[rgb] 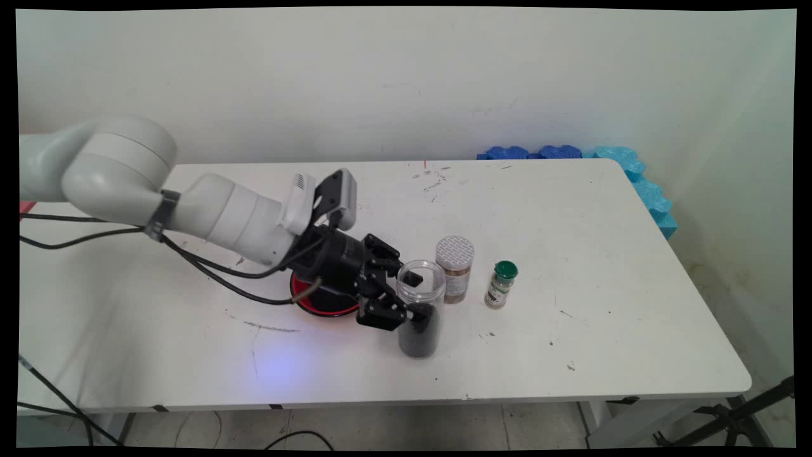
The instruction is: Pour the black seasoning powder in the red bowl
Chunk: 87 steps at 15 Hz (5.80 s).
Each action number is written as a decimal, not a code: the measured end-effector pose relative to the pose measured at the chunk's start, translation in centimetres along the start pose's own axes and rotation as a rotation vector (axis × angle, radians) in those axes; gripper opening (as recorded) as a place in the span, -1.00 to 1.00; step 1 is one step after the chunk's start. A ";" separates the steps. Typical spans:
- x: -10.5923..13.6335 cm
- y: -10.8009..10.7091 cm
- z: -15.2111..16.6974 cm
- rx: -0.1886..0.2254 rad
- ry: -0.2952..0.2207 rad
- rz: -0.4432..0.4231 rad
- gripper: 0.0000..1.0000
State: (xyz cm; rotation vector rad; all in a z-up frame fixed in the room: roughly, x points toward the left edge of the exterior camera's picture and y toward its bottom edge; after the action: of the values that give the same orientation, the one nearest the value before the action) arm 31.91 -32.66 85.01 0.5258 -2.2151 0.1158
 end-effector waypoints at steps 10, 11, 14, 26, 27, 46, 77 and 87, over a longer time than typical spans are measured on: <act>3.5 1.2 -9.2 -0.004 0.042 -0.080 -1.00; 3.8 1.2 -10.3 -0.005 0.044 -0.089 -1.00; 4.7 1.3 -13.4 -0.012 0.045 -0.121 -1.00; 6.2 1.6 -20.4 -0.076 -0.022 -0.237 -1.00; 6.2 1.6 -20.7 -0.079 -0.027 -0.247 -1.00; 2.0 -1.1 -20.8 -0.031 -0.123 -0.792 -1.00; -4.0 -4.7 -14.6 -0.051 -0.096 -1.916 -1.00; -4.4 -5.2 -13.1 -0.109 -0.087 -2.167 -1.00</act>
State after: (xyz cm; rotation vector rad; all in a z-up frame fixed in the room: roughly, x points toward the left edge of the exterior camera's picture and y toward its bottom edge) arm 45.97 -32.51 89.67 2.3868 -0.6760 -1.0933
